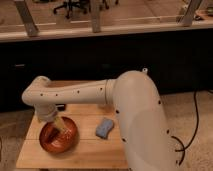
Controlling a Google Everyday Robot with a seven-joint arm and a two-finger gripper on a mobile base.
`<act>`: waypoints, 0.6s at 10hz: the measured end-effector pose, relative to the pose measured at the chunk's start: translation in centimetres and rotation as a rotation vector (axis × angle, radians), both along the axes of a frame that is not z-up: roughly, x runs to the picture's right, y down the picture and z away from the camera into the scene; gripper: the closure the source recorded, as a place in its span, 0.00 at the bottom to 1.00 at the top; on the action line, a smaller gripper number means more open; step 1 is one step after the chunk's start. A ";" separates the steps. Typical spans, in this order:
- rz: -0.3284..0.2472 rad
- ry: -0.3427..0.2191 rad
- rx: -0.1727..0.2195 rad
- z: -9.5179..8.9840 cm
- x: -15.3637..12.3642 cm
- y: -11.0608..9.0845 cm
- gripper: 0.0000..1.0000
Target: Place the pepper in the ceramic bowl
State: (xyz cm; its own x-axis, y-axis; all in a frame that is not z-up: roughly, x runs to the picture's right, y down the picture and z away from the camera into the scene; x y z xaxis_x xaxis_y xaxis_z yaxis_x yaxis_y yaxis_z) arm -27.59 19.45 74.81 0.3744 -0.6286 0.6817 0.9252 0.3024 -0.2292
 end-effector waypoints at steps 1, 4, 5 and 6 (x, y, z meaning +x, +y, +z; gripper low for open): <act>-0.002 -0.001 -0.002 0.0 0.0 0.0 0.20; -0.014 -0.007 -0.007 0.0 -0.1 0.1 0.20; -0.017 -0.009 -0.009 0.0 -0.1 0.1 0.20; -0.020 -0.010 -0.010 0.0 -0.1 0.2 0.20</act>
